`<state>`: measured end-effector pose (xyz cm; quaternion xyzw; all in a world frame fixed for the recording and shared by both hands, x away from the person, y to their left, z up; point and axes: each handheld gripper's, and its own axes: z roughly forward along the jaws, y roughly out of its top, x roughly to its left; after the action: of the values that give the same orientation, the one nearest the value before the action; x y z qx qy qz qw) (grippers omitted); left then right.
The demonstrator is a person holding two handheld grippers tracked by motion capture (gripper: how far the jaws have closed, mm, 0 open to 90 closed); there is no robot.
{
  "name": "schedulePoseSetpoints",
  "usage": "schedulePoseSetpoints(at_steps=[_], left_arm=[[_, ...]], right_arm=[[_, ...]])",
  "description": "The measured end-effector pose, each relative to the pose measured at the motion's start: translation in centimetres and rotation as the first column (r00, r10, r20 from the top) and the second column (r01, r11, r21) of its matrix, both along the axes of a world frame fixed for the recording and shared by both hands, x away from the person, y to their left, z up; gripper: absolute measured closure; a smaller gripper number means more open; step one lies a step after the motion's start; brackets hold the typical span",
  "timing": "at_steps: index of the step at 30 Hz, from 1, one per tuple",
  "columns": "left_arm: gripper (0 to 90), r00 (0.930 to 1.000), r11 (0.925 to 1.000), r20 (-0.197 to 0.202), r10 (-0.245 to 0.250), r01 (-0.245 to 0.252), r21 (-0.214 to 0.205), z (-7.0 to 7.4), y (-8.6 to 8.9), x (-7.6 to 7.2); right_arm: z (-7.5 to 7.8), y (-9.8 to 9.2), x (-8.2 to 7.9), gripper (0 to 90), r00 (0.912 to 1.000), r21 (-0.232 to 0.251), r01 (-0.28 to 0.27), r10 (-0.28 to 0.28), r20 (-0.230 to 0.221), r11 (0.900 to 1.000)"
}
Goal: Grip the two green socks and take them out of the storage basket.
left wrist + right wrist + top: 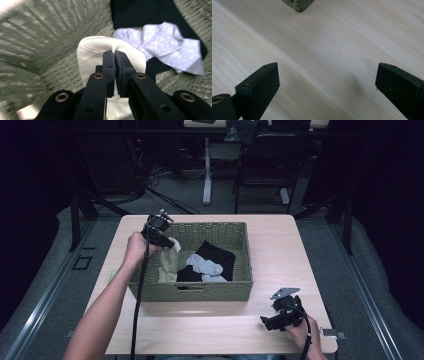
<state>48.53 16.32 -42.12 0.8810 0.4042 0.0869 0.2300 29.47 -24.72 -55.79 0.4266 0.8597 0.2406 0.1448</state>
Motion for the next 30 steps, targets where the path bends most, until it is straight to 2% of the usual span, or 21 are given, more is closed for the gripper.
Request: schedulePoseSetpoints(at_steps=[1,2,8,9,10,12,13,15,16,17,18,25,30], left_arm=[[87.4,0.9998,1.0,0.018,-0.005,0.005,0.0,1.2,0.2,-0.4],[87.4,0.9998,1.0,0.018,-0.005,0.005,0.0,1.2,0.2,-0.4],[87.6,0.9977,0.9999,0.067,-0.012,0.012,-0.01,4.2,0.4,-1.2],[87.6,0.9966,0.9999,0.082,-0.012,0.013,-0.01,5.2,0.5,-1.3],[87.6,0.9966,0.9999,0.082,-0.012,0.013,-0.01,5.2,0.5,-1.3],[87.6,0.9949,0.9998,0.1,-0.013,0.015,-0.012,6.5,0.7,-1.5],[87.6,0.9944,0.9997,0.105,-0.012,0.015,-0.021,6.8,0.7,-1.5],[87.6,0.9938,0.9998,0.111,-0.011,0.013,-0.017,7.2,0.7,-1.6],[87.6,0.993,0.9998,0.118,-0.009,0.011,-0.019,7.7,0.9,-1.7],[87.6,0.9927,0.9997,0.12,-0.006,0.009,-0.021,8.0,1.0,-1.7],[87.6,0.9922,0.9997,0.124,-0.005,0.008,-0.023,8.4,1.1,-1.8],[87.6,0.9851,0.9996,0.171,0.018,-0.014,-0.027,11.1,2.3,-2.5],[87.6,0.9764,0.9984,0.21,0.05,-0.044,-0.036,13.0,3.7,-3.2]], right_arm=[[0.0,0.1,0.0,4.7,1.0,-0.002,0.0,0.0,-0.001,1.0],[0.0,0.1,0.0,4.7,1.0,-0.002,0.0,0.0,-0.001,1.0],[-0.1,0.1,0.0,4.7,1.0,0.006,-0.003,0.003,-0.002,1.0],[0.0,0.0,0.0,4.7,1.0,-0.02,0.002,-0.002,0.002,0.9998],[0.0,0.0,0.0,4.7,1.0,-0.02,0.002,-0.002,0.002,0.9998],[0.0,-0.1,0.0,4.7,1.0,-0.019,0.001,-0.001,-0.003,0.9998],[0.0,0.0,0.0,4.7,1.0,0.001,0.0,0.0,0.0,1.0],[0.0,0.0,0.0,4.7,1.0,-0.011,0.002,-0.002,0.008,0.9999],[0.1,0.0,0.0,4.7,1.0,0.002,-0.001,0.001,-0.007,1.0],[0.0,0.0,0.0,4.7,1.0,-0.024,0.003,-0.003,-0.002,0.9997],[0.0,0.0,0.0,4.7,1.0,-0.016,0.005,-0.005,-0.001,0.9999],[0.0,0.0,0.0,4.7,1.0,-0.011,0.003,-0.003,0.001,0.9999],[0.0,0.0,0.0,4.7,1.0,-0.006,0.004,-0.004,0.0,1.0]])
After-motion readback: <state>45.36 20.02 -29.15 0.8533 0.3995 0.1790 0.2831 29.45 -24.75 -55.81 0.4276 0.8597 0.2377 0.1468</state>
